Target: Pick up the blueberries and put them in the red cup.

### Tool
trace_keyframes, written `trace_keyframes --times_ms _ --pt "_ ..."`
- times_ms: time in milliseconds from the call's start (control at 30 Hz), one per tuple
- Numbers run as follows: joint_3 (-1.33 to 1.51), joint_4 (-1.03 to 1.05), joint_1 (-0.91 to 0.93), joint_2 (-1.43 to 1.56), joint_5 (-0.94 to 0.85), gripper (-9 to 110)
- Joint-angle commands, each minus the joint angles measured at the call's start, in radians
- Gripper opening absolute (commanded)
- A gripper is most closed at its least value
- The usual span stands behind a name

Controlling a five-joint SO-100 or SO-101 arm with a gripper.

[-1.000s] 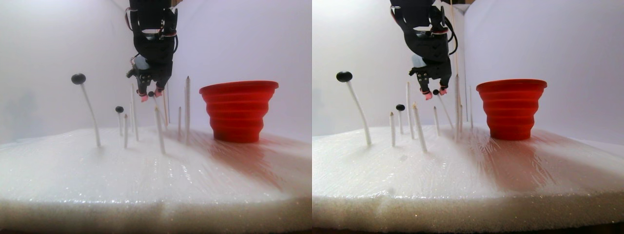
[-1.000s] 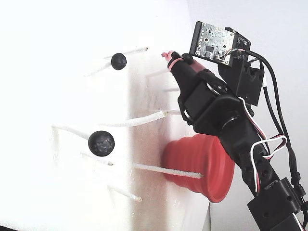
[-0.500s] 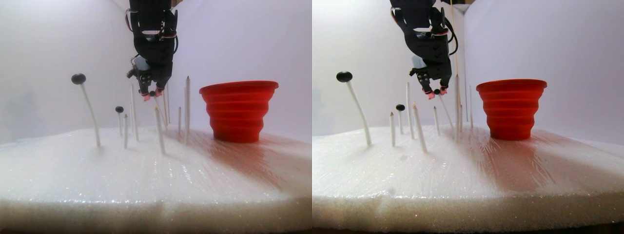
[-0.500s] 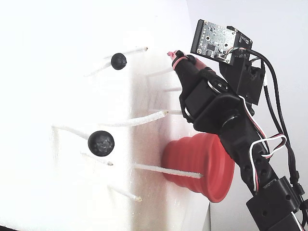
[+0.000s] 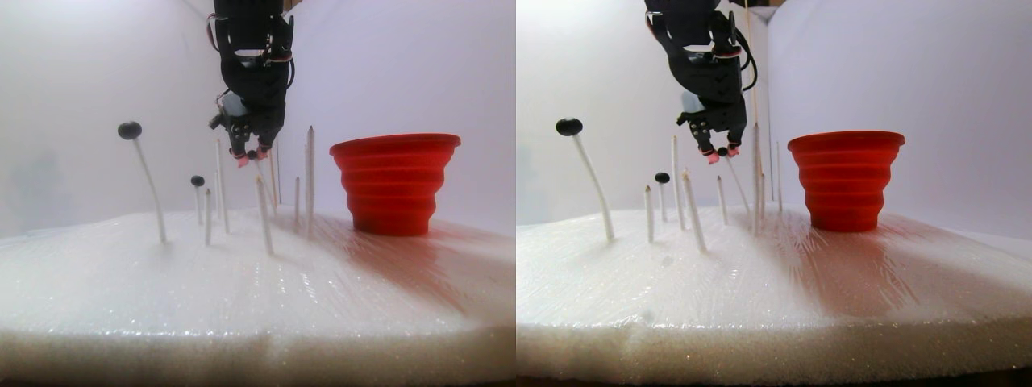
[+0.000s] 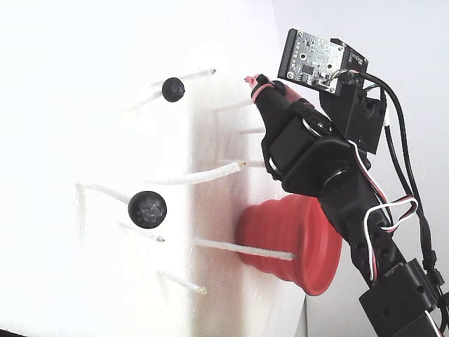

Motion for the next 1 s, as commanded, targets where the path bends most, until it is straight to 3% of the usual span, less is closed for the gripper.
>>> trace_keyframes --times_ms 0,967 --pt "-0.006 -0.026 -0.008 0.167 0.012 11" --pt "0.175 -0.021 0.021 0.379 0.037 10"
